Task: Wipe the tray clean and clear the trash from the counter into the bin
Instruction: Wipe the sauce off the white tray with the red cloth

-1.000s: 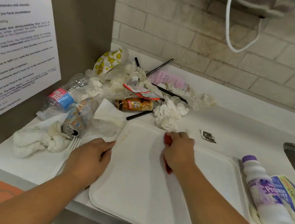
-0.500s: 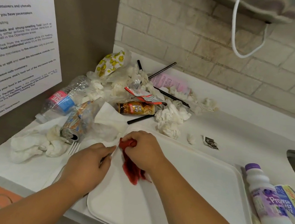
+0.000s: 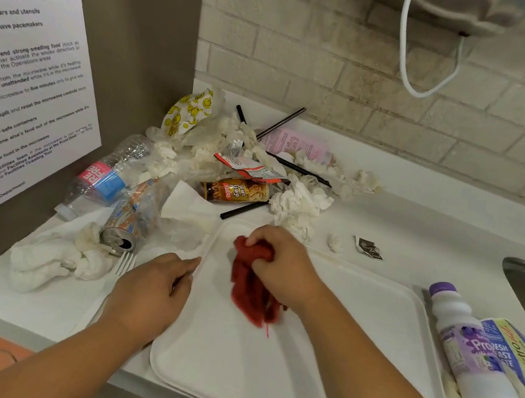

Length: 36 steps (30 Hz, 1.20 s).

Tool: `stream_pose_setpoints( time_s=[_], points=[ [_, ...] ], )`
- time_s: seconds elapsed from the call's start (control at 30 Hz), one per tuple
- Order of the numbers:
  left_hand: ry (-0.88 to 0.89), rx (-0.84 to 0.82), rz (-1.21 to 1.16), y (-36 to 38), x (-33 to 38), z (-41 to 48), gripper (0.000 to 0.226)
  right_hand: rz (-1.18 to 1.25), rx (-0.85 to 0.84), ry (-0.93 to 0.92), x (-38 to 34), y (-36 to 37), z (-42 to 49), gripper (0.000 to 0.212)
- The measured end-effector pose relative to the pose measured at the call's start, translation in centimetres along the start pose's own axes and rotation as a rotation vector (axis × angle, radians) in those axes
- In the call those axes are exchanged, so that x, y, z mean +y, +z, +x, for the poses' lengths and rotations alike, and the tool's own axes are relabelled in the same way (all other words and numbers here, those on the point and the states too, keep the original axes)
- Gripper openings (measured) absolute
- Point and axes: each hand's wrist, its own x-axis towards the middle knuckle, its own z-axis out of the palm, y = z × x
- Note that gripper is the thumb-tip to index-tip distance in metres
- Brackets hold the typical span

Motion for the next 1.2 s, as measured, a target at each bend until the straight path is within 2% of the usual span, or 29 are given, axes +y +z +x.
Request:
stream_pose_setpoints(
  time_s=[0.1,0.17,0.23,0.33,0.37,0.4,0.47,0.57,0.67,0.73,0.9,1.07,1.13,1.2],
  points=[
    [-0.003,0.000,-0.016,-0.1,0.1,-0.1,0.037,0.127,0.148,-0.058,0.5,-3.3,-1.2,0.064],
    [-0.006,0.006,-0.018,-0.1,0.2,-0.2,0.036,0.116,0.255,-0.082,1.2,-5.8,-1.7,0.075],
    [-0.006,0.007,-0.011,-0.1,0.2,-0.1,0.036,-0.080,0.393,-0.103,2.6,-7.8,-2.1,0.071],
    [-0.002,0.007,-0.010,-0.1,0.2,-0.1,0.036,-0.234,0.521,-0.078,5.5,-8.3,-3.7,0.046],
    [0.000,0.006,-0.008,-0.1,0.2,-0.1,0.036,-0.295,0.500,-0.037,6.9,-7.9,-4.3,0.037],
    [0.001,0.006,-0.006,-0.1,0.1,-0.1,0.036,-0.373,0.435,0.048,8.0,-7.4,-4.9,0.039],
    [0.004,0.011,-0.008,-0.1,0.2,-0.1,0.036,-0.475,0.268,0.252,10.0,-6.6,-5.8,0.054],
    [0.007,0.019,0.003,-0.1,0.2,-0.1,0.037,-0.417,0.283,0.369,10.7,-5.9,-5.6,0.053],
    [0.008,0.018,0.014,-0.2,0.3,-0.1,0.037,-0.345,0.375,0.350,9.4,-4.2,-3.7,0.034],
    [0.014,0.017,0.010,-0.2,0.2,-0.1,0.036,-0.330,0.384,0.338,8.2,-2.7,-2.4,0.029],
    [0.019,0.014,0.004,-0.2,0.2,-0.1,0.035,-0.328,0.270,0.212,5.3,0.6,0.5,0.038],
    [0.028,0.024,-0.001,-0.4,0.5,-0.2,0.035,-0.022,0.168,0.003,2.7,2.0,0.0,0.039],
    [0.032,0.028,0.001,-0.4,0.5,-0.3,0.035,0.046,0.221,-0.078,2.5,1.6,-1.4,0.037],
    [0.027,0.027,0.005,-0.3,0.4,-0.2,0.035,0.062,0.360,-0.122,3.6,0.3,-2.7,0.035]
  ],
)
